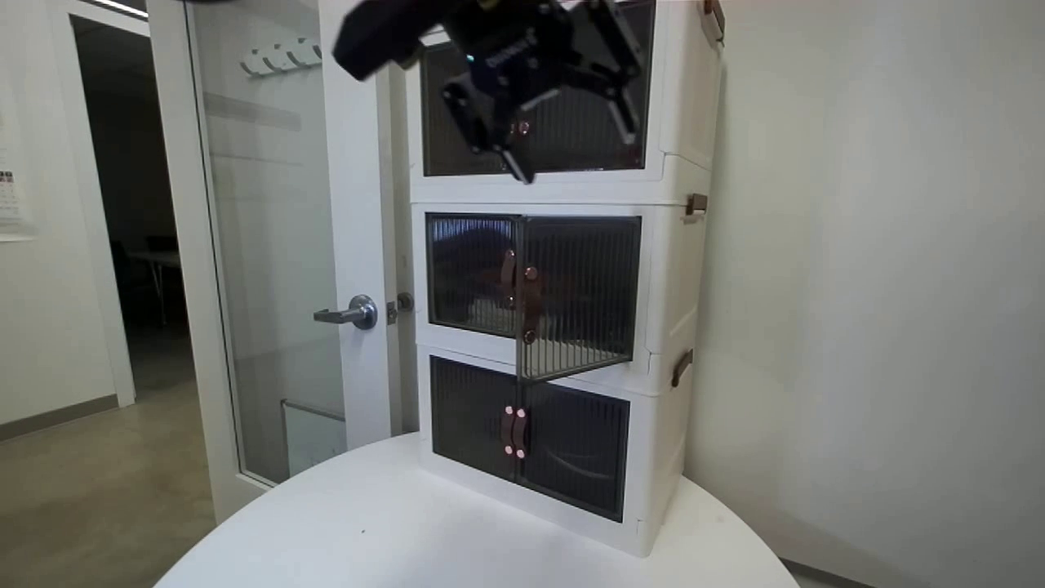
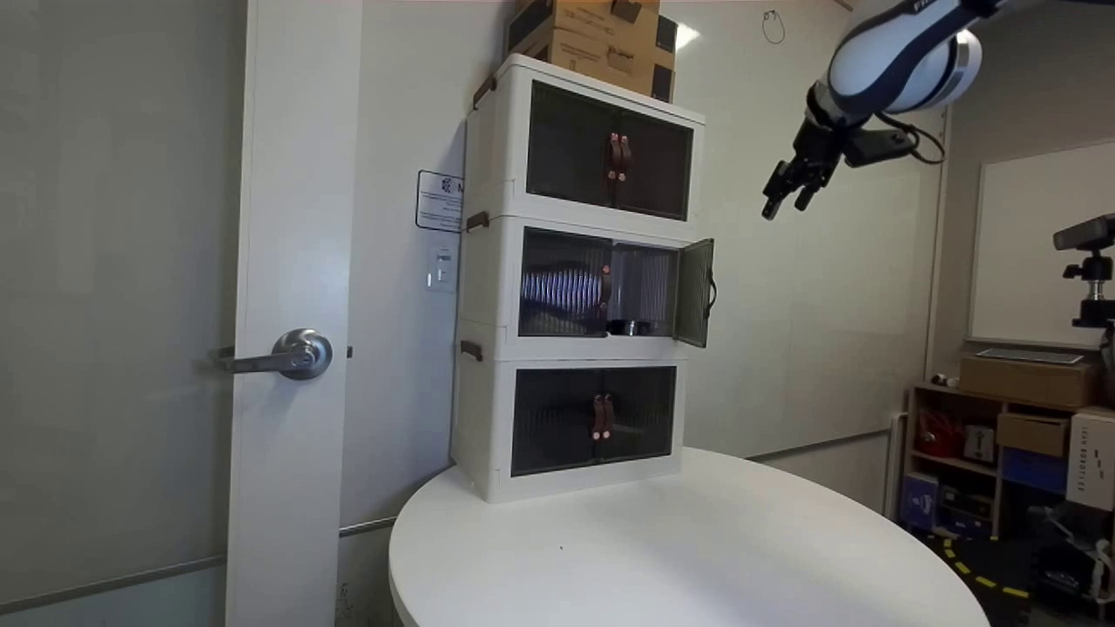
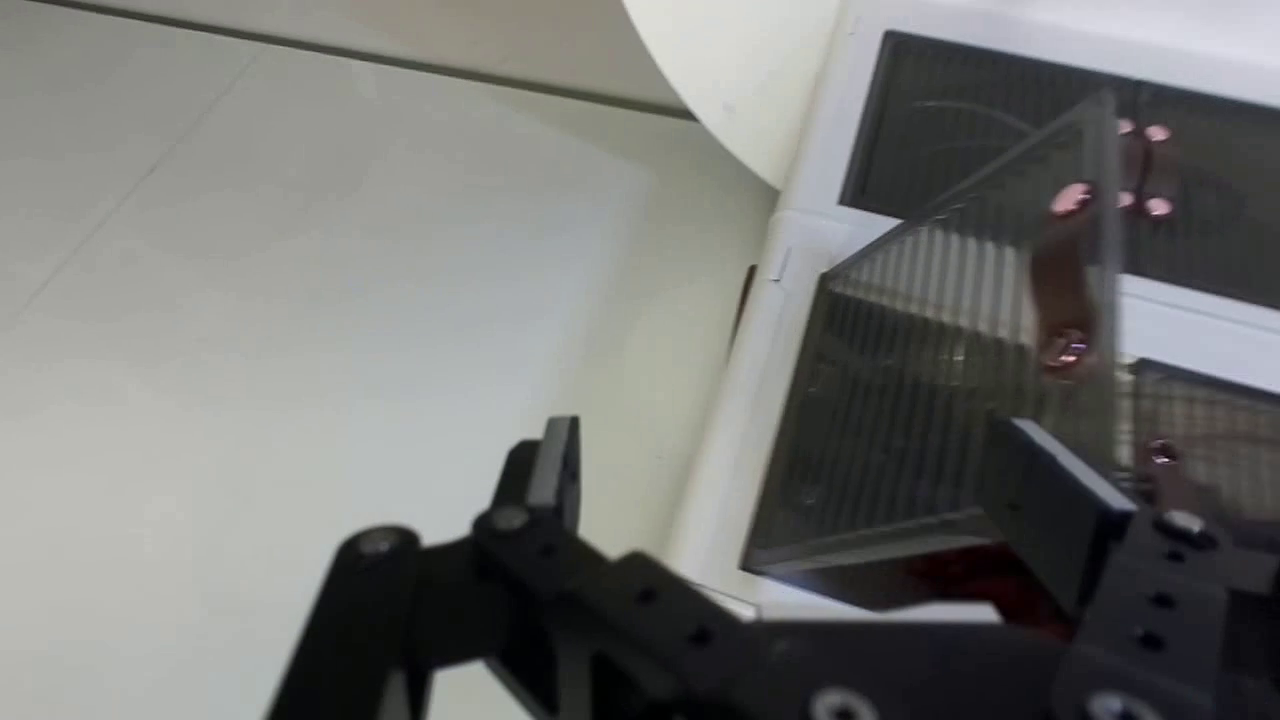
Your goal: Open the doors of the middle shelf
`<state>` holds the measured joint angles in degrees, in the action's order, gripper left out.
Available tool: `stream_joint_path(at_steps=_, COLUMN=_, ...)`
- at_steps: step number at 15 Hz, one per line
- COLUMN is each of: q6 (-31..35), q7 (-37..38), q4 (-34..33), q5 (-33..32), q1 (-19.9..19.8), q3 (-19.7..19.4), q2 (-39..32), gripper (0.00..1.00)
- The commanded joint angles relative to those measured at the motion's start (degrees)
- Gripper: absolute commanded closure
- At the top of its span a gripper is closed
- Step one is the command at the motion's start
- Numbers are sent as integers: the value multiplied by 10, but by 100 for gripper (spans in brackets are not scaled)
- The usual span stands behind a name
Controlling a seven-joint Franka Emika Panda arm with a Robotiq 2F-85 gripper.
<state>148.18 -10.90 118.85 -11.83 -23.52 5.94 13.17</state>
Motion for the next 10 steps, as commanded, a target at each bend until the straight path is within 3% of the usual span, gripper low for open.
stream_joint_path(at_steps=1, q6=-158, q7=-49, q4=-78, q5=9, q1=32, q3=34, q2=6, gripper=0)
stream_joint_path(at_steps=5, q6=-341, q7=-88, q4=-207, q5=9, q1=51, q3=88, q2=-19, gripper=0)
stream_joint_path(at_steps=6, q6=-379, q7=-67, q4=-244, q5=-7, q1=128, q3=42, q2=-30, gripper=0)
stream_joint_path(at_steps=10, q6=-429, q7=-15, q4=-370, q5=-35, q1=194, q3=52, q2=-95, gripper=0)
